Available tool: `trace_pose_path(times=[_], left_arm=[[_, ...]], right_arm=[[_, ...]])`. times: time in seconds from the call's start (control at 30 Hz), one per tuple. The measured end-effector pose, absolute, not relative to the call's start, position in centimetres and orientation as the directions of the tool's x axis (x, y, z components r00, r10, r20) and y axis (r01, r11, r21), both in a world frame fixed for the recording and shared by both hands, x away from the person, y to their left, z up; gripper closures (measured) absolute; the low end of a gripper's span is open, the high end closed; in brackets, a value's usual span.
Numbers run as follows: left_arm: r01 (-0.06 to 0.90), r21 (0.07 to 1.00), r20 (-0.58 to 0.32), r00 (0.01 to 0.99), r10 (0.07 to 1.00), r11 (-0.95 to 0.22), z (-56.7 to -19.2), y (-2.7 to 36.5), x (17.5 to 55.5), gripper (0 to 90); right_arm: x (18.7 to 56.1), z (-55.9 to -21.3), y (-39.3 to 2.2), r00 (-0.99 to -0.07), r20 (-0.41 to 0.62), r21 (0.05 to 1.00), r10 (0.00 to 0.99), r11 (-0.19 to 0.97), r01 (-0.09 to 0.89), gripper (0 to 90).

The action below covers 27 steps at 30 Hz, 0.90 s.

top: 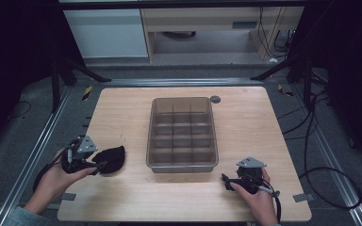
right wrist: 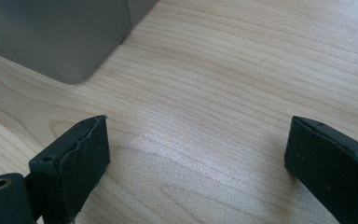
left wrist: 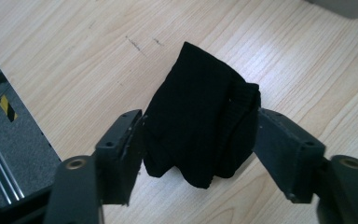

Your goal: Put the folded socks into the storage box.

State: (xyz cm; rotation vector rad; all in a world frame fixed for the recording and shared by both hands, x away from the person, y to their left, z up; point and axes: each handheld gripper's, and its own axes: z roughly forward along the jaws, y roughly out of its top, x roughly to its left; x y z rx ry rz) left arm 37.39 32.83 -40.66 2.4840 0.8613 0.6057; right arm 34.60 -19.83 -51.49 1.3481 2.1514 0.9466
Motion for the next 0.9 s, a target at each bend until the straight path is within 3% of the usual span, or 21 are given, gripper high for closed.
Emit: trace_pose_path(times=[0.17, 0.3, 0.57, 0.7, 0.9], left_arm=[[0.456, 0.525, 0.231, 0.737, 0.636, -0.719, -41.0, 32.2, 37.5, 42.3], [0.425, 0.522, 0.252, 0.751, 0.610, -0.739, -40.7, 32.0, 37.9, 42.4], [0.424, 0.515, 0.251, 0.756, 0.604, -0.745, -41.5, 32.3, 38.5, 30.5], [0.414, 0.462, 0.243, 0.791, 0.561, -0.784, -43.8, 31.9, 39.3, 22.1], [0.427, 0.462, 0.233, 0.788, 0.570, -0.778, -44.7, 31.6, 39.4, 21.9]], right_arm=[[34.6, -51.5, -19.8, -0.438, -0.001, 0.738, 0.899, 0.297, 0.606, 6.8], [34.6, -51.5, -19.8, -0.439, -0.001, 0.738, 0.898, 0.297, 0.606, 6.8], [34.6, -51.5, -19.8, -0.441, -0.001, 0.738, 0.897, 0.299, 0.605, 6.8], [34.7, -51.5, -19.8, -0.441, -0.002, 0.738, 0.898, 0.299, 0.605, 6.9], [34.6, -51.5, -19.8, -0.440, -0.002, 0.737, 0.898, 0.299, 0.606, 7.0]])
